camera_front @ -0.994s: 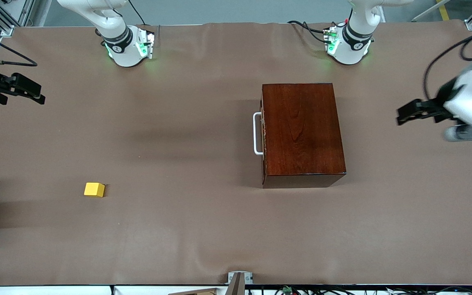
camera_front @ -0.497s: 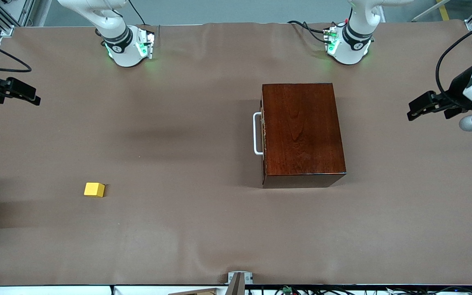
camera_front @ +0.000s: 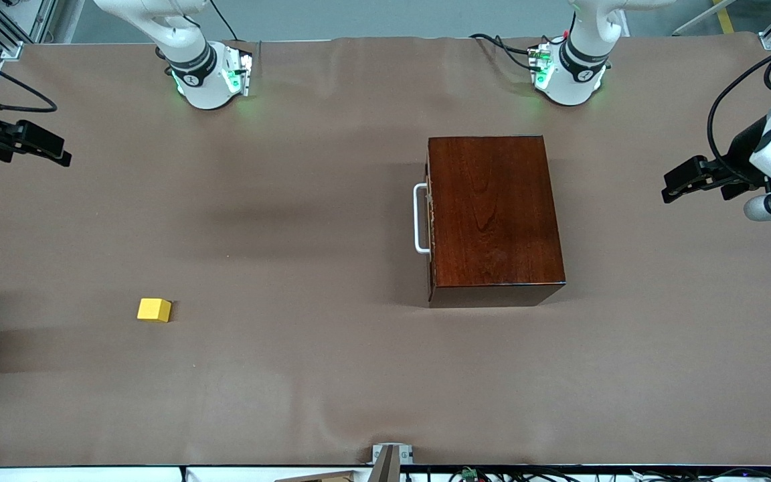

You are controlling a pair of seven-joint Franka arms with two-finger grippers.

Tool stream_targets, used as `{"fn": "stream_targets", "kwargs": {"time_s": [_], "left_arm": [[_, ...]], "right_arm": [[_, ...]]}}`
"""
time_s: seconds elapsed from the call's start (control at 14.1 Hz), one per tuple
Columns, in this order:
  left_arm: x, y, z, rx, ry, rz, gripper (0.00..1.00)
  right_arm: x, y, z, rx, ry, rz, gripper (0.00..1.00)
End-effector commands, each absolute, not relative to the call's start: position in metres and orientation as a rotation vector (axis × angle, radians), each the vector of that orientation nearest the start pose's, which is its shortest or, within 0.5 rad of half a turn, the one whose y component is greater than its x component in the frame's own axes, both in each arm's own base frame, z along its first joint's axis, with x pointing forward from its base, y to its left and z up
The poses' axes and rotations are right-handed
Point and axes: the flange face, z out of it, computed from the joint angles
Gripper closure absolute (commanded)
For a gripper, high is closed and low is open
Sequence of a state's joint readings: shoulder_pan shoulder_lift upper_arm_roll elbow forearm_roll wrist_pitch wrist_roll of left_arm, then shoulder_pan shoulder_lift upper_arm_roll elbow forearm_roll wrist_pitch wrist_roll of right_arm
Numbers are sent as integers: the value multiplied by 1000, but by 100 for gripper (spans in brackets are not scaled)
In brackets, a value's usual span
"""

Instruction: Open drawer, take yellow block, close drawer

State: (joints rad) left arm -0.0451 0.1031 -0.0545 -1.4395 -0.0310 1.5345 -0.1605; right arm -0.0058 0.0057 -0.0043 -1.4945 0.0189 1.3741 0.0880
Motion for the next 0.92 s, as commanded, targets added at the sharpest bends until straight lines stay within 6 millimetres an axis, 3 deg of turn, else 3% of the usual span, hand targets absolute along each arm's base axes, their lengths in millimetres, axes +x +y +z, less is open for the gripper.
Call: {"fn": "stream_targets", "kwargs": {"time_s": [0.0,0.21,0.35,0.85], "left_arm": [[576,-52,627,-3175,-85,-9,0],[576,-52,625,-3138,-18,-10,0],[576,-52,625,-3126,130,-13,0],[576,-53,624,-3122,152,-9,0]], "right_arm": [[525,-5,640,-3106,168,221,0],[528,-13,638,-3104,185,216,0],[527,-14,638,-3103,187,219,0],[529,-14,636,-3104,185,219,0]]}}
